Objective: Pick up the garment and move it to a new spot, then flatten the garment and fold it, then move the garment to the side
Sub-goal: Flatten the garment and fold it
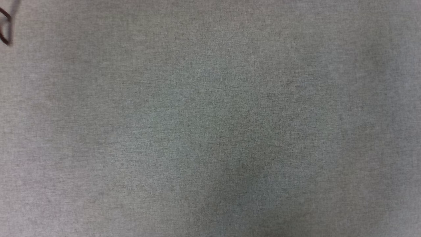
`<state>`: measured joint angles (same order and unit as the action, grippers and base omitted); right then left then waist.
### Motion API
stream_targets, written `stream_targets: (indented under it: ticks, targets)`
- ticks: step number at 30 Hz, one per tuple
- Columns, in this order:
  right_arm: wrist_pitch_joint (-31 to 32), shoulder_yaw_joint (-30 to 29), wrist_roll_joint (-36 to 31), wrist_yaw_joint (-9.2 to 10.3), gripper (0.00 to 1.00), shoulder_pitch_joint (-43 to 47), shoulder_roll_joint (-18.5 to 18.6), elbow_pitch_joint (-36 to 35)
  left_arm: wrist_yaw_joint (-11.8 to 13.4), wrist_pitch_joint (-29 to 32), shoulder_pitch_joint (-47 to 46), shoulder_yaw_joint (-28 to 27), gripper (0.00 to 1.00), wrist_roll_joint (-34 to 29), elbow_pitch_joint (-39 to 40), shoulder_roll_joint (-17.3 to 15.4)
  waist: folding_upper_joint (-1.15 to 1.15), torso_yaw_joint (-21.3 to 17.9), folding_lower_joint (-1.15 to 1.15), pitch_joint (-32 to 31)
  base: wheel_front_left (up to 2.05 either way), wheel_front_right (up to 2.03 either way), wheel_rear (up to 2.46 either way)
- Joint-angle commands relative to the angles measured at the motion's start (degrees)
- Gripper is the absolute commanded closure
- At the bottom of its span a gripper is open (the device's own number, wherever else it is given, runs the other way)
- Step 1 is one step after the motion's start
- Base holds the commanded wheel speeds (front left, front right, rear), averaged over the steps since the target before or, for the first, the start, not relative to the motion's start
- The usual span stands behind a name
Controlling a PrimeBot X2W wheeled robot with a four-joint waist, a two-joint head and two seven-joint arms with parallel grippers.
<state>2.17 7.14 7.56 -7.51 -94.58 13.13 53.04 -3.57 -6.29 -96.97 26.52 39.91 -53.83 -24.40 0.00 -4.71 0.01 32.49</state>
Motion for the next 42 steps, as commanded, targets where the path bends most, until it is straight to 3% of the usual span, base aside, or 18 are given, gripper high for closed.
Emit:
stream_targets:
  ticks: [1,11,21,26,30,38,42]
  targets:
    - [-0.20,0.95,0.77,0.04,1.00,1.85,-0.37,0.56,-0.69,-0.64,1.84,-0.24,1.00,0.83,-1.33,0.46,0.00,0.08,-0.01,-0.24,0.00,0.00,0.00]
    - [-1.82,8.45,10.92,0.04,1.00,19.33,-0.61,-0.05,-3.57,-5.59,19.49,0.04,1.00,5.93,-6.37,4.11,0.00,1.41,-0.01,-8.17,0.00,0.00,0.00]
    - [-0.89,13.47,21.88,0.04,1.00,45.38,3.96,-11.22,-3.73,-8.67,47.35,-1.86,1.00,10.21,0.98,3.57,0.00,2.08,-0.01,-20.60,0.00,0.00,0.00]
    - [2.33,13.29,23.80,0.04,1.00,58.17,6.73,-18.24,-1.05,-8.92,61.97,-3.31,1.00,10.86,8.61,1.88,0.00,2.09,-0.01,-25.67,0.00,0.00,0.00]
    - [6.74,11.52,24.13,0.04,1.00,69.13,7.76,-23.31,2.75,-8.70,74.13,-4.15,1.00,12.31,16.45,0.75,0.00,2.02,-0.01,-29.11,0.00,0.00,0.00]
    - [17.07,5.12,23.48,0.04,1.00,90.10,6.44,-33.95,13.35,-4.88,94.68,-5.66,1.00,14.76,34.11,-2.95,0.00,2.61,-0.01,-33.32,0.00,0.00,0.00]
    - [21.81,1.16,21.61,0.04,1.00,98.76,4.66,-38.98,16.49,-3.39,101.19,-5.75,1.00,15.50,39.64,-4.11,0.00,2.97,-0.01,-33.86,0.00,0.00,0.00]
